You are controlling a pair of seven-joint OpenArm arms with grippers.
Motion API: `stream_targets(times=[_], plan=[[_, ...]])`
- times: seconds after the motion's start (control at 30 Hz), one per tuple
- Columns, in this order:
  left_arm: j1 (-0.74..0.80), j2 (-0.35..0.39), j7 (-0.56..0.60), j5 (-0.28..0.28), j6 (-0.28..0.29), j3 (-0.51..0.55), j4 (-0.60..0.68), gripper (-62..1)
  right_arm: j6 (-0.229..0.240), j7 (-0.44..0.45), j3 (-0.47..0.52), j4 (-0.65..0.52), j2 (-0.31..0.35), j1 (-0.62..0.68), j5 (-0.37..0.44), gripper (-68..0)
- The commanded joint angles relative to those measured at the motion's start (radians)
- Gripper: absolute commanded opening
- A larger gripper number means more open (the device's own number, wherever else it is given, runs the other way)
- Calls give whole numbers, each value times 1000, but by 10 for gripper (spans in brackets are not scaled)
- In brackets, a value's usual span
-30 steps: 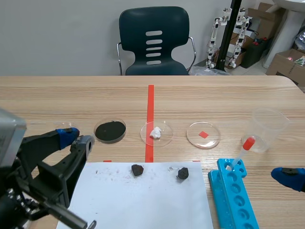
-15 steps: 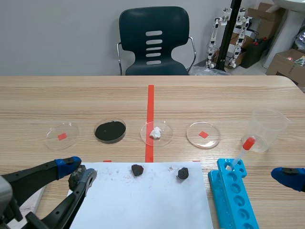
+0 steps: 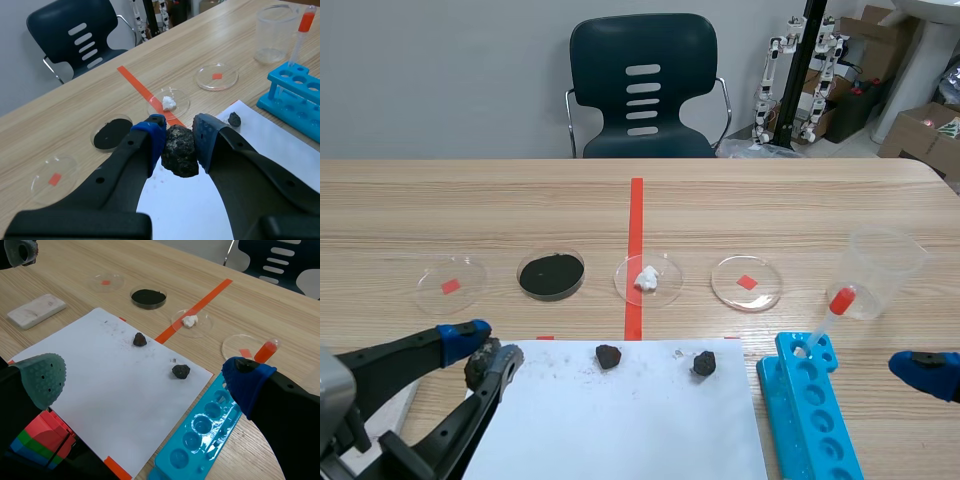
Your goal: Pick up the left mineral with the left hand
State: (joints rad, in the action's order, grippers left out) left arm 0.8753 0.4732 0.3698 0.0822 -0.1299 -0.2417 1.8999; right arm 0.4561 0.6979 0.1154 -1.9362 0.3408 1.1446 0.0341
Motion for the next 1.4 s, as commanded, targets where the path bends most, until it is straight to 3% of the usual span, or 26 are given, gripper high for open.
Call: stream_targets(times=[0.0,0.2,1.37], plan=[[3,-5,-3,-4,-6,2,20,-524,1,15,1,-8,0,-1,15,4],[3,-5,-35,-44,-10,3,20,-524,1,15,1,-8,0,-1,15,4],[2,-5,-30,-44,-9,3,20,-524,1,15,1,-8,0,-1,15,4]])
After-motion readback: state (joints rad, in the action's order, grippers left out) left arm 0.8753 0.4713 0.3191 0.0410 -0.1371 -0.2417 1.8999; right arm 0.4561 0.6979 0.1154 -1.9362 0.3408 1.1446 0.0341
